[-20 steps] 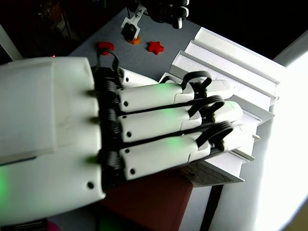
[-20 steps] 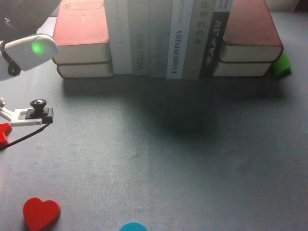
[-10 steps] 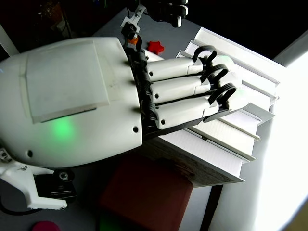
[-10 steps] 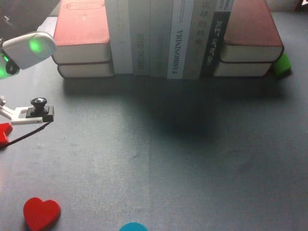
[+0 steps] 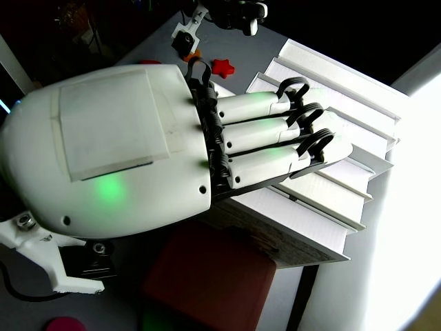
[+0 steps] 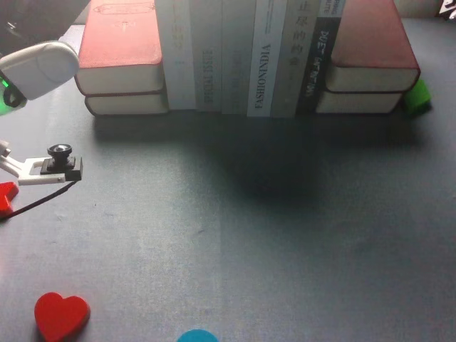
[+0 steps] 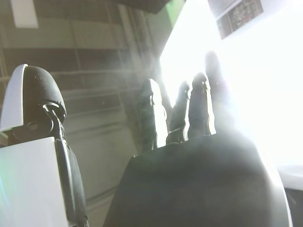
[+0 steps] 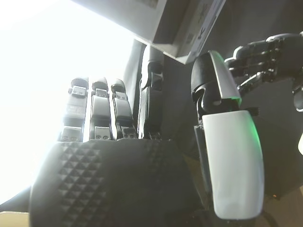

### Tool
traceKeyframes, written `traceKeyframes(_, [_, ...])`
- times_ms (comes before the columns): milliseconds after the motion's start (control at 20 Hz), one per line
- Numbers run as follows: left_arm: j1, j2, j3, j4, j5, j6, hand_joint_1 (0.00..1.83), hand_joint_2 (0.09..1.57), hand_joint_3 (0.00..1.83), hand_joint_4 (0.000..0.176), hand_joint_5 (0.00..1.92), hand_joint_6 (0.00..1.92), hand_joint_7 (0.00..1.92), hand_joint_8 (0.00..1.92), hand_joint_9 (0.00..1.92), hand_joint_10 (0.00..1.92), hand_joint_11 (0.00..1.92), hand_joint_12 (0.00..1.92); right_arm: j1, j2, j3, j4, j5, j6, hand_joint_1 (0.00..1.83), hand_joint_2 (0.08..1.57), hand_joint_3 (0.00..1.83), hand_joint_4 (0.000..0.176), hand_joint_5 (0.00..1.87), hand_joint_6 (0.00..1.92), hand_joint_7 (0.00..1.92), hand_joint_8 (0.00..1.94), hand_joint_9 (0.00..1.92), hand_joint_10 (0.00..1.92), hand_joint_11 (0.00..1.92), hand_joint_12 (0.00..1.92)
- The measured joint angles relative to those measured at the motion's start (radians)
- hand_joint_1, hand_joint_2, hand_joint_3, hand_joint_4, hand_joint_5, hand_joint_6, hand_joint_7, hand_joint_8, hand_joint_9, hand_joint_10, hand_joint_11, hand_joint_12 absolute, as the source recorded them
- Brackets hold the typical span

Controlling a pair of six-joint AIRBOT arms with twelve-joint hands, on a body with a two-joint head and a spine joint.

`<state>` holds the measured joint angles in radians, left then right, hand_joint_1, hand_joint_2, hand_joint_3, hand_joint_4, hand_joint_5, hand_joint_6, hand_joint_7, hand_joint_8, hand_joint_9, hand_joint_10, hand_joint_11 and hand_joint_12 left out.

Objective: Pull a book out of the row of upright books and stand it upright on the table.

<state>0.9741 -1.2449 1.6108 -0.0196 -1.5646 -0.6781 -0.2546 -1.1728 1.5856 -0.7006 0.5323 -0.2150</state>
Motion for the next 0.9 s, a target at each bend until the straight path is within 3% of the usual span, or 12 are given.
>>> traceKeyframes(50, [0.0, 0.0, 0.0, 0.0, 0.001, 0.0, 0.85, 0.95, 0.0, 0.169, 0.25, 0.0, 0.0, 0.0, 0.01, 0.0, 0.0, 0.49, -0.007, -0.003, 0.002, 0.003, 0.002, 0.0, 0.79, 1.19, 0.0, 0.0, 0.66, 0.0, 0.0, 0.0, 0.0, 0.0, 0.0, 0.0])
traceKeyframes(150, [0.0, 0.0, 0.0, 0.0, 0.0, 0.0, 0.87, 0.94, 0.0, 0.167, 0.26, 0.0, 0.0, 0.0, 0.04, 0.01, 0.0, 0.54, -0.013, -0.007, 0.002, -0.001, 0.0, 0.0, 0.83, 1.19, 0.0, 0.0, 0.68, 0.01, 0.0, 0.0, 0.0, 0.0, 0.0, 0.0])
traceKeyframes(200, [0.0, 0.0, 0.0, 0.0, 0.0, 0.0, 0.88, 0.94, 0.0, 0.166, 0.26, 0.0, 0.0, 0.0, 0.03, 0.01, 0.0, 0.54, -0.013, -0.009, 0.002, 0.0, -0.001, 0.0, 0.75, 1.2, 0.0, 0.011, 0.66, 0.0, 0.0, 0.0, 0.0, 0.0, 0.0, 0.0])
traceKeyframes(350, [0.0, 0.0, 0.0, 0.0, 0.0, 0.0, 0.89, 0.94, 0.0, 0.169, 0.26, 0.0, 0.0, 0.0, 0.02, 0.0, 0.0, 0.54, -0.013, -0.011, 0.002, 0.007, 0.001, 0.0, 0.71, 1.2, 0.0, 0.02, 0.67, 0.0, 0.0, 0.0, 0.0, 0.0, 0.0, 0.0])
traceKeyframes(400, [0.0, 0.0, 0.0, 0.0, 0.0, 0.0, 0.89, 0.94, 0.0, 0.17, 0.26, 0.0, 0.0, 0.0, 0.02, 0.0, 0.0, 0.53, -0.013, -0.015, 0.003, 0.006, 0.0, 0.0, 0.69, 1.21, 0.01, 0.038, 0.66, 0.0, 0.0, 0.0, 0.0, 0.0, 0.0, 0.0])
traceKeyframes(500, [-0.002, 0.0, -0.004, -0.001, -0.002, 0.0, 0.88, 0.94, 0.0, 0.167, 0.24, 0.0, 0.0, 0.0, 0.03, 0.01, 0.0, 0.54, -0.025, -0.031, 0.013, 0.012, 0.003, 0.001, 0.74, 1.2, 0.0, 0.027, 0.67, 0.01, 0.0, 0.0, 0.0, 0.0, 0.0, 0.0])
traceKeyframes(600, [-0.002, 0.0, -0.004, 0.0, -0.002, 0.0, 0.89, 0.93, 0.0, 0.163, 0.24, 0.0, 0.0, 0.0, 0.03, 0.0, 0.0, 0.5, -0.037, -0.037, 0.013, 0.02, 0.008, 0.002, 0.76, 1.19, 0.0, 0.029, 0.69, 0.02, 0.0, 0.0, 0.0, 0.0, 0.0, 0.0])
traceKeyframes(700, [-0.002, 0.0, -0.004, -0.003, -0.003, 0.0, 0.89, 0.92, 0.0, 0.17, 0.26, 0.0, 0.0, 0.0, 0.05, 0.0, 0.0, 0.53, -0.037, -0.041, 0.016, 0.027, 0.013, 0.002, 0.81, 1.16, 0.0, 0.021, 0.73, 0.03, 0.0, 0.0, 0.0, 0.0, 0.0, 0.0])
traceKeyframes(750, [-0.002, 0.0, -0.004, -0.003, -0.004, 0.0, 0.9, 0.91, 0.0, 0.169, 0.26, 0.0, 0.0, 0.0, 0.05, 0.01, 0.0, 0.53, -0.04, -0.042, 0.017, 0.031, 0.016, 0.001, 0.78, 1.16, 0.0, 0.007, 0.73, 0.02, 0.0, 0.0, 0.0, 0.0, 0.0, 0.0])
traceKeyframes(800, [-0.002, 0.0, -0.004, -0.002, -0.003, 0.0, 0.92, 0.91, 0.0, 0.164, 0.26, 0.0, 0.0, 0.0, 0.05, 0.0, 0.0, 0.52, -0.044, -0.042, 0.017, 0.039, 0.021, 0.003, 0.75, 1.17, 0.0, 0.03, 0.71, 0.01, 0.0, 0.0, 0.0, 0.0, 0.0, 0.0])
traceKeyframes(850, [-0.002, 0.0, -0.004, -0.003, -0.005, 0.0, 0.93, 0.91, 0.0, 0.168, 0.27, 0.01, 0.0, 0.0, 0.05, 0.0, 0.0, 0.52, -0.049, -0.043, 0.017, 0.039, 0.024, 0.002, 0.76, 1.17, 0.0, 0.031, 0.69, 0.0, 0.0, 0.0, 0.0, 0.0, 0.0, 0.0])
traceKeyframes(900, [-0.002, 0.0, -0.004, -0.004, -0.005, 0.0, 0.93, 0.91, 0.0, 0.166, 0.26, 0.0, 0.0, 0.0, 0.05, 0.0, 0.0, 0.48, -0.05, -0.043, 0.017, 0.041, 0.024, 0.003, 0.73, 1.19, 0.0, 0.046, 0.66, 0.0, 0.0, 0.0, 0.0, 0.0, 0.0, 0.0])
